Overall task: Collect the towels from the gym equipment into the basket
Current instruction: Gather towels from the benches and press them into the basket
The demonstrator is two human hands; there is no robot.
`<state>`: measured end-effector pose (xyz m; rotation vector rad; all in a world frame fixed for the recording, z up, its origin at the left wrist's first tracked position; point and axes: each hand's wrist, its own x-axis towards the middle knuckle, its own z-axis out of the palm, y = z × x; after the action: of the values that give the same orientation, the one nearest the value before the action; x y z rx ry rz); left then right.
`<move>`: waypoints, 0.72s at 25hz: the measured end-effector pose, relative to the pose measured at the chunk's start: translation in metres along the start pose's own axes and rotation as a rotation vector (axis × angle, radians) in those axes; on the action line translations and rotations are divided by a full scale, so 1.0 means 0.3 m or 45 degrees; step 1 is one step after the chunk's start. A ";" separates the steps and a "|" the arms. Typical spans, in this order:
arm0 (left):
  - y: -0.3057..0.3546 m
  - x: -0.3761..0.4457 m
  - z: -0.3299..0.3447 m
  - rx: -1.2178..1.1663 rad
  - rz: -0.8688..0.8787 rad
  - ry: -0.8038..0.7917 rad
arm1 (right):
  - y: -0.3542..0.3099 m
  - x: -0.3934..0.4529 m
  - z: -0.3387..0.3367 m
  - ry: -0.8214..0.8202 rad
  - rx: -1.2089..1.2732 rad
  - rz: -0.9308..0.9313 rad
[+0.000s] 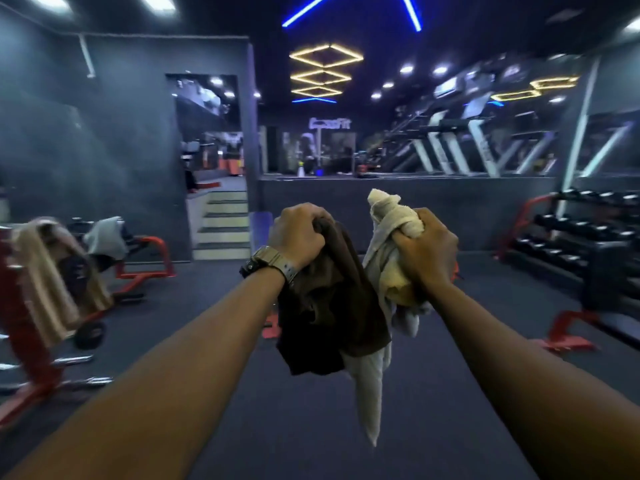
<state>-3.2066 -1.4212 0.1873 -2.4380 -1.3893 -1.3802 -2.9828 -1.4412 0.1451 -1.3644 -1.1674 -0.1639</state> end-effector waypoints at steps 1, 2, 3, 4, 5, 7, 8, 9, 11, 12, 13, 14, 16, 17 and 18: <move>0.016 0.030 0.046 -0.039 0.029 -0.013 | 0.037 0.024 -0.024 0.038 -0.032 0.020; 0.030 0.056 0.088 -0.075 0.052 -0.032 | 0.069 0.044 -0.045 0.074 -0.065 0.038; 0.041 0.078 0.128 -0.104 0.070 -0.050 | 0.099 0.059 -0.063 0.100 -0.099 0.053; 0.048 0.099 0.165 -0.127 0.086 -0.066 | 0.127 0.071 -0.075 0.119 -0.131 0.066; 0.050 0.119 0.202 -0.150 0.098 -0.077 | 0.155 0.081 -0.083 0.131 -0.163 0.076; 0.057 0.160 0.276 -0.194 0.119 -0.092 | 0.203 0.099 -0.102 0.167 -0.227 0.093; 0.064 0.178 0.311 -0.214 0.135 -0.100 | 0.229 0.110 -0.113 0.190 -0.254 0.098; 0.074 0.198 0.355 -0.234 0.158 -0.111 | 0.264 0.125 -0.124 0.214 -0.280 0.103; 0.099 0.244 0.456 -0.262 0.205 -0.144 | 0.340 0.168 -0.145 0.249 -0.313 0.124; 0.114 0.273 0.512 -0.271 0.218 -0.164 | 0.382 0.197 -0.153 0.265 -0.332 0.137; 0.130 0.304 0.572 -0.274 0.227 -0.180 | 0.431 0.230 -0.160 0.282 -0.350 0.147; 0.144 0.342 0.636 -0.274 0.237 -0.192 | 0.484 0.271 -0.167 0.301 -0.364 0.150; 0.161 0.422 0.755 -0.274 0.257 -0.212 | 0.586 0.359 -0.172 0.321 -0.388 0.135; 0.174 0.474 0.828 -0.276 0.265 -0.212 | 0.652 0.419 -0.173 0.326 -0.399 0.127; 0.187 0.532 0.900 -0.274 0.268 -0.200 | 0.718 0.485 -0.171 0.326 -0.410 0.121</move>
<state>-2.9489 -1.2366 0.1548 -2.7869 -1.0151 -1.3797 -2.7369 -1.3462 0.1173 -1.6230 -0.8842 -0.4604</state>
